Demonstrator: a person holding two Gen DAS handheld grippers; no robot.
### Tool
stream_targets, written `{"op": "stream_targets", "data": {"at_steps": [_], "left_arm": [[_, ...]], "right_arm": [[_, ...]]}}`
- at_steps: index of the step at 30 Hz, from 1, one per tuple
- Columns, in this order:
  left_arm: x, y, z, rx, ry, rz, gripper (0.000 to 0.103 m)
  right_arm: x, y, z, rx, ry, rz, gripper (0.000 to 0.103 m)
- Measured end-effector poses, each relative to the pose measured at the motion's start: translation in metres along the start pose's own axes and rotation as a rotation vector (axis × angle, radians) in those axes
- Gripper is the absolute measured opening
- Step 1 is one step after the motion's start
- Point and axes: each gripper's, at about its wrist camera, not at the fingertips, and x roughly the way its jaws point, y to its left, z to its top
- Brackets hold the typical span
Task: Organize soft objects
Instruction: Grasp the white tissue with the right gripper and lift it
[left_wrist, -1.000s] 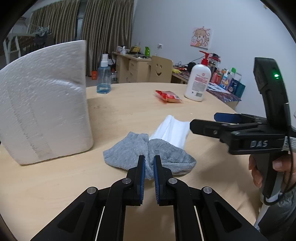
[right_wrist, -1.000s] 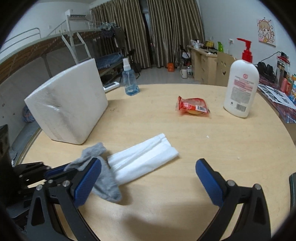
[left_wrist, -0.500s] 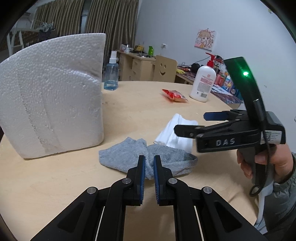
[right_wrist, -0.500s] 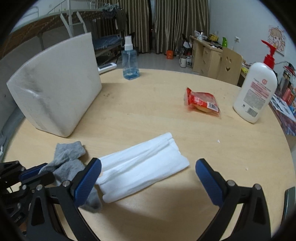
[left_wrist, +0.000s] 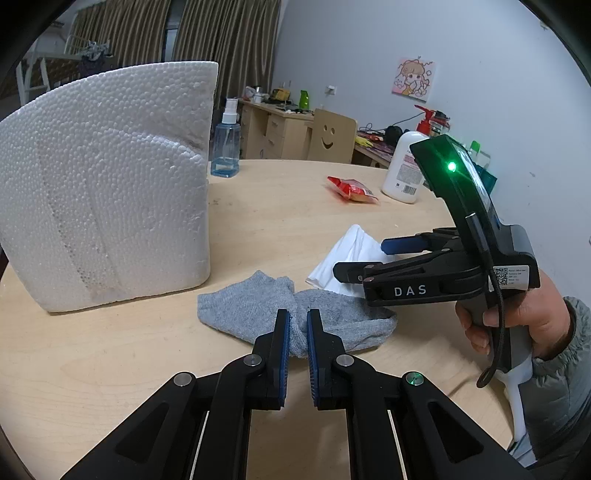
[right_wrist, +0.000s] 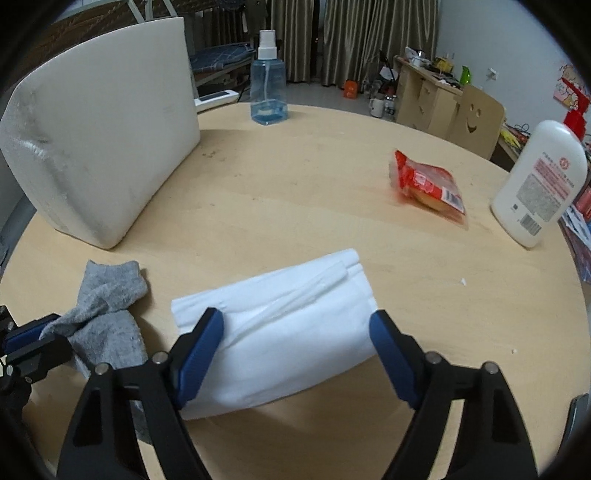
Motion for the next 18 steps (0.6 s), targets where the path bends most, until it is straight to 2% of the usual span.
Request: {"op": "stream_targets", "data": {"at_steps": [8, 10, 11, 12, 16, 18], "left_arm": [[0.0012, 0.0000, -0.0001, -0.008, 0.004, 0.006, 0.010], [0.0023, -0.0003, 0.0000, -0.008, 0.007, 0.007, 0.010], [0.0025, -0.0004, 0.0000, -0.008, 0.007, 0.007, 0.010], [0.0024, -0.0004, 0.0001, -0.009, 0.006, 0.006, 0.010], [0.0022, -0.0008, 0.0005, -0.006, 0.003, 0.004, 0.010], [0.0017, -0.0009, 0.0006, -0.005, -0.001, 0.001, 0.010]], "right_arm": [[0.0003, 0.0034, -0.0005, -0.018, -0.017, 0.012, 0.082], [-0.0013, 0.0046, -0.0009, -0.024, -0.024, 0.016, 0.071], [-0.0034, 0.0055, -0.0009, -0.026, -0.030, 0.016, 0.059], [-0.0047, 0.0063, -0.0011, -0.030, -0.031, 0.021, 0.052], [-0.0057, 0.0064, -0.0010, -0.039, -0.039, 0.035, 0.038], [-0.0068, 0.0032, -0.0017, -0.023, -0.045, 0.050, 0.023]]}}
